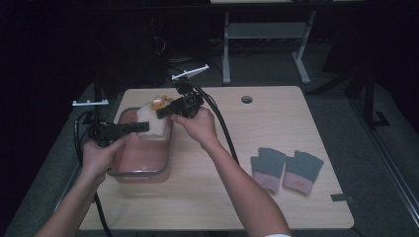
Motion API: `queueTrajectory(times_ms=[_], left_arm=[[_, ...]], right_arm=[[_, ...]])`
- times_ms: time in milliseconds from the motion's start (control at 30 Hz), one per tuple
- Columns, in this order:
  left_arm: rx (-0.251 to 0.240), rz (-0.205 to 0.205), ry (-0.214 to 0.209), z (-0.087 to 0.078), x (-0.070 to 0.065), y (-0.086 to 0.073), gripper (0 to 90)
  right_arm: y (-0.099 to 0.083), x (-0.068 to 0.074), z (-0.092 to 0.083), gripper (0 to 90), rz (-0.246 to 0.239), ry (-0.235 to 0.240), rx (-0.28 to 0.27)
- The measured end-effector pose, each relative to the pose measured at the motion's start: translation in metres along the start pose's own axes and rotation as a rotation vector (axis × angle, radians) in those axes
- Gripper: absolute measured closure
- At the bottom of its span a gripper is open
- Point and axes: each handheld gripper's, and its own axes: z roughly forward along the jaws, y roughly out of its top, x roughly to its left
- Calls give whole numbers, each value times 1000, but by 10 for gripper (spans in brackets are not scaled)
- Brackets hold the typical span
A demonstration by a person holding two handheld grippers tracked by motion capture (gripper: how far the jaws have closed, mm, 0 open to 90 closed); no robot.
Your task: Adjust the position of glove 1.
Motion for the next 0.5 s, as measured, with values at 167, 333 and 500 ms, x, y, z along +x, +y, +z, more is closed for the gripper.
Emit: queueTrajectory(times_ms=[167, 333, 500], left_arm=[[-1, -12, 11, -5, 6, -2, 696], [3, -23, 18, -9, 13, -5, 696], [-3, -43, 21, -13, 21, -10, 696]], right_arm=[[3, 1, 10, 824, -4, 4, 14], [4, 0, 20, 824, 4, 14, 23], [4, -1, 30, 824, 12, 31, 32]])
